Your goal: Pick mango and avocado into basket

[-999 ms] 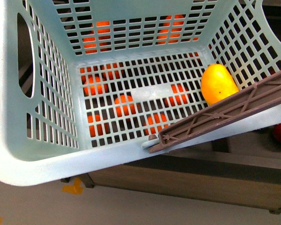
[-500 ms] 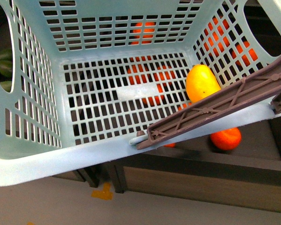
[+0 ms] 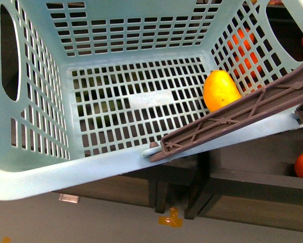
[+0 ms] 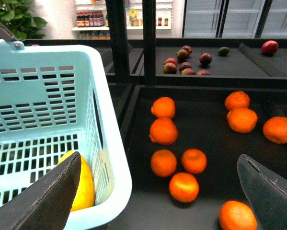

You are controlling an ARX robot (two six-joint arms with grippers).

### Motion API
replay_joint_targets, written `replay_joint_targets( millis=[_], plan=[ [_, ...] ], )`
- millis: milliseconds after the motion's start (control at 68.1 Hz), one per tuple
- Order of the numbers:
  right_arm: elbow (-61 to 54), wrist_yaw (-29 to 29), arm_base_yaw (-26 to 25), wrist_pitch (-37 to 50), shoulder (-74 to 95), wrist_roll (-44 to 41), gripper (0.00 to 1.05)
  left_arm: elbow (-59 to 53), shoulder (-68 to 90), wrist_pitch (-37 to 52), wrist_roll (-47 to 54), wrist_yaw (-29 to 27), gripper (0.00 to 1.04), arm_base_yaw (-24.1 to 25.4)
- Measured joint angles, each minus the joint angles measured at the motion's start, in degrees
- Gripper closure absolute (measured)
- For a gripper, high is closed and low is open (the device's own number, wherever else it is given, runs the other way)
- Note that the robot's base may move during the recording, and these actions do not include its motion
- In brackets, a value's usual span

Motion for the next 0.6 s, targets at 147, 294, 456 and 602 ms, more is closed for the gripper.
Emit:
replay_joint_targets(
  millis=[147, 294, 456, 602],
  plan=[
    [0.0, -0.2, 0.0, 0.0, 0.0, 0.0, 0.09, 0.0, 0.0, 0.0, 0.0, 0.2, 0.91, 0.0],
    [0.0, -0.2, 0.0, 0.0, 0.0, 0.0, 0.09, 0.0, 0.0, 0.0, -0.1, 0.1, 0.91, 0.0],
    [-0.1, -0.2, 0.0, 0.0, 0.0, 0.0, 0.09, 0.0, 0.0, 0.0, 0.0, 0.0, 0.91, 0.0],
    [-0.1, -0.1, 0.0, 0.0, 0.0, 0.0, 0.09, 0.0, 0.0, 0.0, 0.0, -0.1, 0.91, 0.0]
  ],
)
